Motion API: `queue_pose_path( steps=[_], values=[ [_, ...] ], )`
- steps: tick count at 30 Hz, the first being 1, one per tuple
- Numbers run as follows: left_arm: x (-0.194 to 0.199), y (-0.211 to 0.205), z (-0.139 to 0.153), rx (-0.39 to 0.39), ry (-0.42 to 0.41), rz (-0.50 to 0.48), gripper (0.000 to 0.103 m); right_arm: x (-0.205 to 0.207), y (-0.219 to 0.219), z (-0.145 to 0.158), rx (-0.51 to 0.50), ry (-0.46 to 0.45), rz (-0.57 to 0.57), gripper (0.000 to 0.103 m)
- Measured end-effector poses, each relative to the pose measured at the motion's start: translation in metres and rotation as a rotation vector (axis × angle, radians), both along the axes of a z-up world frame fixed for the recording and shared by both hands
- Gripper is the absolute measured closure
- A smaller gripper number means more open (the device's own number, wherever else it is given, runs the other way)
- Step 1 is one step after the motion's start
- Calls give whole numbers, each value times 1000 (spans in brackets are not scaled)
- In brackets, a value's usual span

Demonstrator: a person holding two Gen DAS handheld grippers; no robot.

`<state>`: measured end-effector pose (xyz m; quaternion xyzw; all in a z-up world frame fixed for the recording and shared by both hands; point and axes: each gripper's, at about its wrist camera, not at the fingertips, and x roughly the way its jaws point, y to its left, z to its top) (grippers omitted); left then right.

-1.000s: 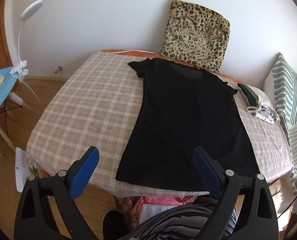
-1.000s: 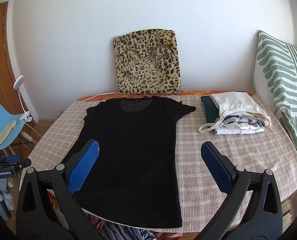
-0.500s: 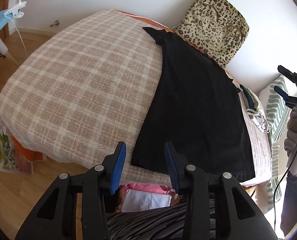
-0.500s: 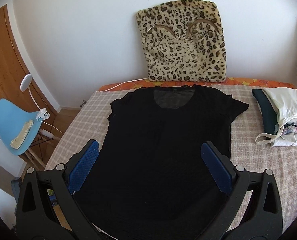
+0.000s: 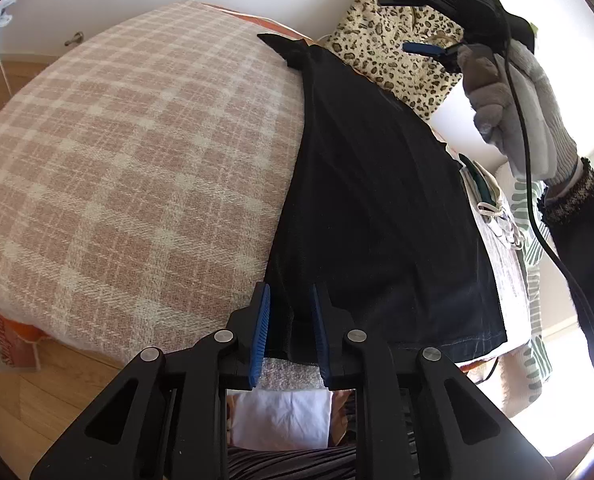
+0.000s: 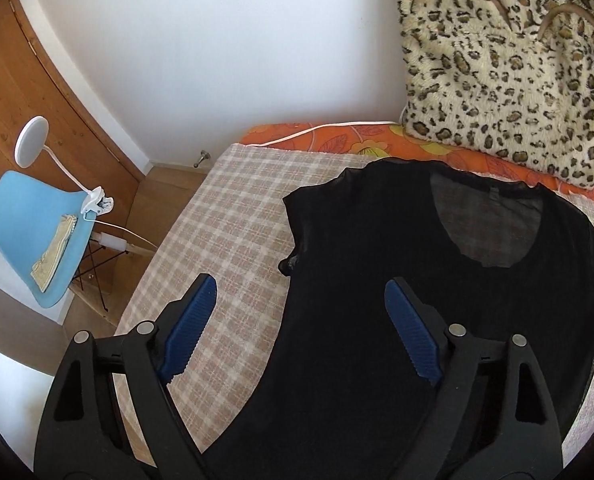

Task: Fold small clothes
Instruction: 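Grasp the shirt's side edge at hem and shoulder with both grippers, then fold the held side edge over toward the shirt's center with both grippers, then release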

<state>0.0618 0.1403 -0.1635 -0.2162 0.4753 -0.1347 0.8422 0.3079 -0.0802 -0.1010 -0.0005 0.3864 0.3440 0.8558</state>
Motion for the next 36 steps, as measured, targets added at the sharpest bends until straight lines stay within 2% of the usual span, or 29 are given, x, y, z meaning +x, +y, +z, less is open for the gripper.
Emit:
queue_pose_path(
  steps=[3,7,11,15,18,21,23,24,26,27,28,30,32,34,35,36],
  values=[
    [2,-2,-1,4,-22,-19,86,30,34,-15,-32,23,-12,23],
    [6,-2,-7,-40,-36,-26,86,54,75,-32,-96,14,7,25],
    [9,-4,-8,-23,-71,-42,86,76,108,-50,-158,24,21,29],
    [13,-4,-9,-42,-79,-54,86,90,139,-68,-241,10,51,33],
    [14,-5,-12,-54,-74,-66,92,97,154,-81,-318,-19,33,35],
    [13,-7,-14,-66,-77,-83,97,105,158,-91,-333,-10,26,42],
    [13,-6,-14,-76,-74,-84,98,104,161,-92,-355,-46,21,45],
    [14,-5,-14,-83,-70,-83,98,104,162,-92,-372,-61,17,51],
    [15,-3,-15,-98,-64,-76,99,106,163,-91,-402,-86,6,70],
    [15,-3,-15,-96,-63,-73,98,107,162,-90,-401,-83,4,85],
    [14,-3,-14,-90,-64,-72,98,107,160,-88,-391,-72,0,91],
    [12,-3,-12,-61,-63,-56,98,108,156,-86,-376,-63,-6,93],
    [9,-4,-8,-35,-65,-59,83,107,154,-86,-378,-72,-12,94],
    [5,-9,-2,23,-75,-68,70,104,151,-86,-372,-70,-13,94],
    [4,-12,1,71,-77,-65,56,103,150,-86,-371,-71,-12,94],
    [2,-15,3,128,-78,-55,48,103,149,-86,-373,-75,-12,94]
  ],
)
